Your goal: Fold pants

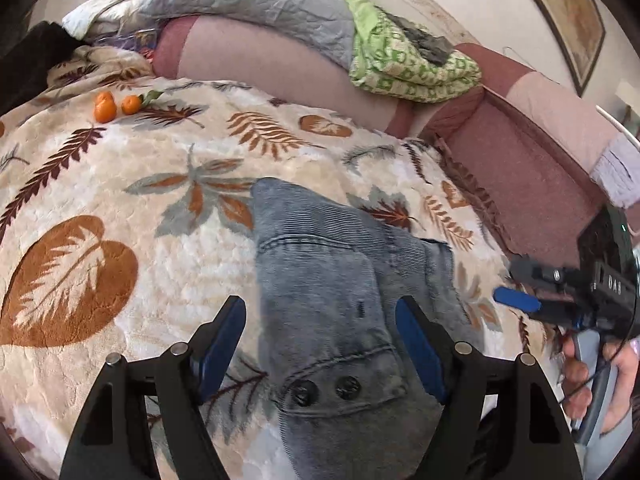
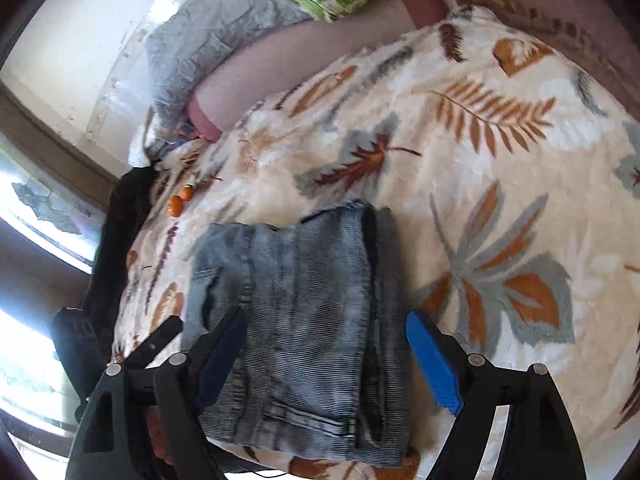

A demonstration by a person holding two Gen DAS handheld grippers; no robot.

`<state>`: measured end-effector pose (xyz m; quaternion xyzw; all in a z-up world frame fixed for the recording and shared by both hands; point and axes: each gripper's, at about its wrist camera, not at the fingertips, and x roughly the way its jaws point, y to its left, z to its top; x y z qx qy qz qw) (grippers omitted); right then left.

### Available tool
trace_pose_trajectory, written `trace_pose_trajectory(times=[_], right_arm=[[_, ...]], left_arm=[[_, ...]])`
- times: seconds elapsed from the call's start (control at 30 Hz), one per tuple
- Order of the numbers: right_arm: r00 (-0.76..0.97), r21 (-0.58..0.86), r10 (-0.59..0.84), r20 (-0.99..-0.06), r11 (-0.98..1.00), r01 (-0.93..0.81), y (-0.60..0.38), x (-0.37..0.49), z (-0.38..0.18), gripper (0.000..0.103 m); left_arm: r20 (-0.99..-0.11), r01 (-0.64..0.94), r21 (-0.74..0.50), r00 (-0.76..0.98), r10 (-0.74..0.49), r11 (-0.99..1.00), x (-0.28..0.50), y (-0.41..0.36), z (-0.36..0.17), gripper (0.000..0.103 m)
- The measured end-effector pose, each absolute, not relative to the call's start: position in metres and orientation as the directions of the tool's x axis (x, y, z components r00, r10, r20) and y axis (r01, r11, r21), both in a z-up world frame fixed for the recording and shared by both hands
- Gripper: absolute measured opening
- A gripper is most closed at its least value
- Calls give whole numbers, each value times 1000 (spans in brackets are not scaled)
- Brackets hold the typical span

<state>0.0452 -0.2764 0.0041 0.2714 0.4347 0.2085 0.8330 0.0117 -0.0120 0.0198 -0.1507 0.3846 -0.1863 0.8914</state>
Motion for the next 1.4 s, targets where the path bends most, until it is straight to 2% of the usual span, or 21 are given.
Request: trace_pose_trajectory(times=[0.07,0.13,0.17,0.2,0.23,0.27,0.37,0.47,0.6,0.77,1.0,1.03,1.07,1.1,1.17,1.3,1.4], right_arm=[[496,717,689,-528,675,-174,-268,53,11,84],[450,757,737,-505,628,-179,-259,63,-1,84],[407,746,723,-558,652,-135,-253,67,-17,84],[343,702,677,-651,709,-66,-247,72,-43,84],[324,685,660,-678,727,-46,-245,72,-63,75],[366,692,659,-657,720,-53,-251,66,-64,67],[425,748,686,-590,663,-32,-276,42,-36,67],[510,788,687,-518,615,-28,-301,4,-17,68],[492,835,712,-502,547,61,-304,-34,-44,68],[481,880,748,-457,457,125,-294,-30,-77,68],[516,856,694,-502,486,178,-284,-17,-89,66],[505,834,676,-537,517,194,-282,-15,-89,49],[490,820,670,-558,534,204,-281,-13,-90,24],[483,818,670,-564,536,211,-280,-12,-90,17],[507,790,635,-584,589,172,-277,-17,-71,14],[591,684,518,-619,725,81,-267,-36,-20,13],[536,620,470,-702,774,133,-262,-30,-47,13]], left_arm=[[-645,276,-377,607,-464,884,6,-27,21,78],[-713,306,-307,554,-430,901,5,-46,9,82],[-749,323,-221,548,-372,920,4,-56,2,83],[-765,354,-126,560,-318,927,2,-67,-2,83],[-766,372,-65,576,-285,926,-3,-74,-1,83],[-758,371,-32,596,-265,928,-8,-77,5,83],[-668,390,-134,644,-374,911,-21,-66,32,83],[-629,336,-205,675,-386,919,-22,-49,42,83],[-663,267,-271,645,-380,925,-16,-34,28,83],[-648,251,-282,662,-377,926,-19,-25,21,83],[-652,223,-327,650,-390,918,-12,-15,10,83],[-658,218,-329,645,-389,919,-11,-15,8,83],[-664,220,-328,638,-390,919,-10,-16,6,83],[-665,222,-326,637,-390,919,-10,-17,5,83],[-657,231,-309,649,-383,923,-13,-18,7,83],[-621,237,-281,693,-365,930,-20,-18,17,83],[-648,241,-275,669,-365,931,-16,-23,12,83]])
